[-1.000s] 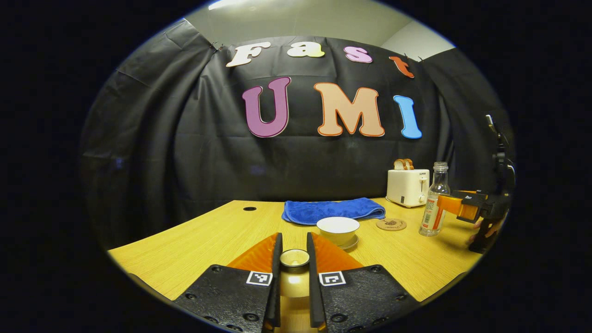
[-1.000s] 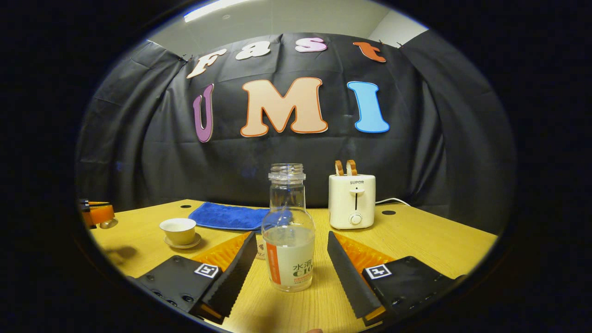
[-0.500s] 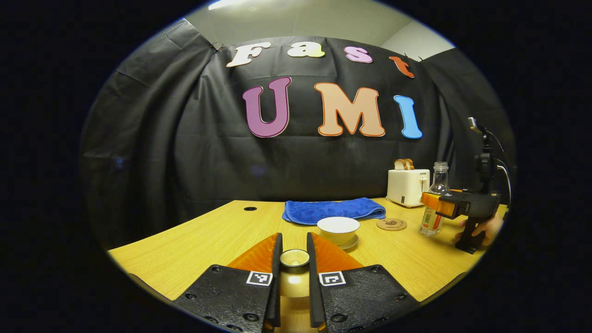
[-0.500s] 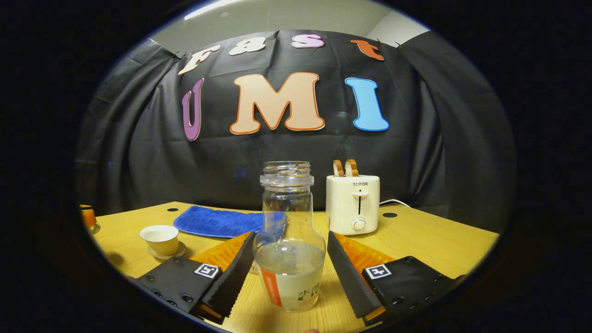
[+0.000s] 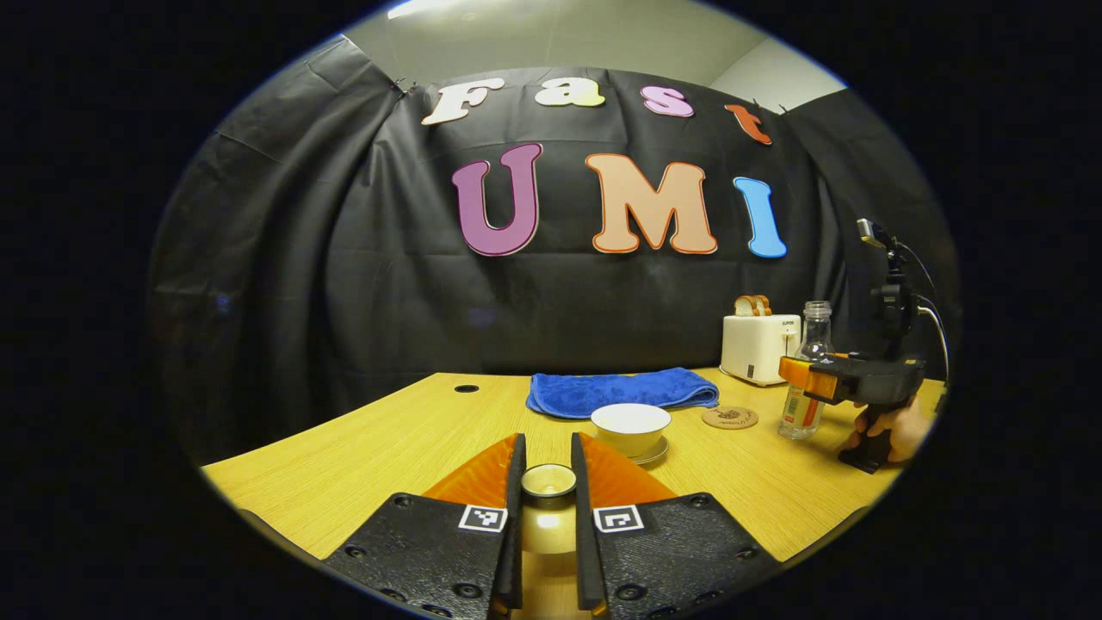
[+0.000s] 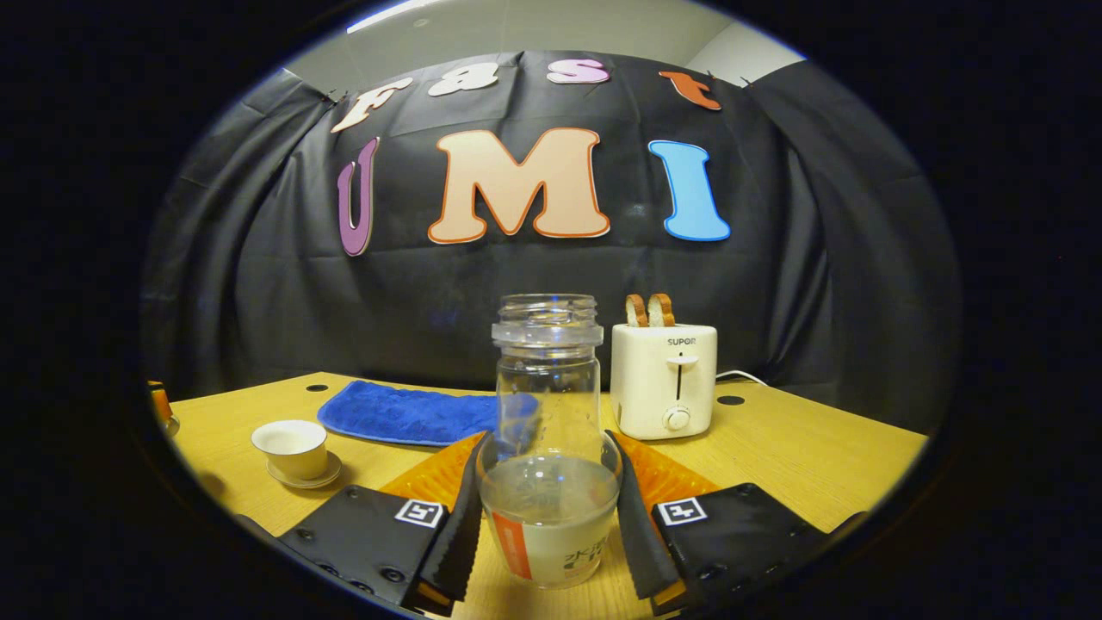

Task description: Open the teacup lid with one hand, grasp the water bottle and pour water into the teacup with the other hand; after pouring, place the water bottle on the coaster and then close the teacup lid.

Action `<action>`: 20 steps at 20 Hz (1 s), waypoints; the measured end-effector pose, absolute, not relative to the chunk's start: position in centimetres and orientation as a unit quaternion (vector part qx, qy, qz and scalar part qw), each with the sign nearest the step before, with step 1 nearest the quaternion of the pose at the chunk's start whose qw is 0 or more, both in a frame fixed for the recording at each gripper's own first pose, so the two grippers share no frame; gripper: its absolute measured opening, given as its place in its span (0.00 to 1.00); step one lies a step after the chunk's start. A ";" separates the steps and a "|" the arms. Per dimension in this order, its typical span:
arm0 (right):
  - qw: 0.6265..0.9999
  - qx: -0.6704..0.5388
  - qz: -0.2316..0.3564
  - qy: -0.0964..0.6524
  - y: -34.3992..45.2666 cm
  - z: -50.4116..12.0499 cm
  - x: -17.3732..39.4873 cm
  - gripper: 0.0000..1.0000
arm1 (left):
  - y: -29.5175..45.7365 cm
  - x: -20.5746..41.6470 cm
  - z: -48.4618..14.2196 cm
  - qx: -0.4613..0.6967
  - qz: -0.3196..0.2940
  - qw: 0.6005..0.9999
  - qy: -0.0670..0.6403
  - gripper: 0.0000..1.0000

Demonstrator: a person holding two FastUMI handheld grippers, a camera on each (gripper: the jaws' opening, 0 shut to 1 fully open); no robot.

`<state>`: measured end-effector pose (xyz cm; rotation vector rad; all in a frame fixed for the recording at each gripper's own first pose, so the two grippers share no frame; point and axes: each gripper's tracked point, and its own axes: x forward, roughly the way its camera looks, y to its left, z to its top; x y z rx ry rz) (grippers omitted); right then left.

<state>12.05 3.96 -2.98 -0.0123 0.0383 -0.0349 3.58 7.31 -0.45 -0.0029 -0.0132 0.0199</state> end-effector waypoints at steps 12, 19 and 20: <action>0.966 -0.258 0.017 -0.012 13.3 -2.9 14.6 0.68 | 7.1 3.7 -0.4 -0.001 0.003 1.000 -0.008 0.22; 0.878 -0.472 0.072 -0.023 18.5 -5.8 15.4 0.68 | 9.7 4.2 -0.6 -0.001 0.021 1.000 -0.006 0.21; 0.866 -0.493 0.080 -0.024 18.9 -6.2 15.5 0.68 | 10.3 4.3 -0.6 -0.001 0.026 1.000 -0.006 0.22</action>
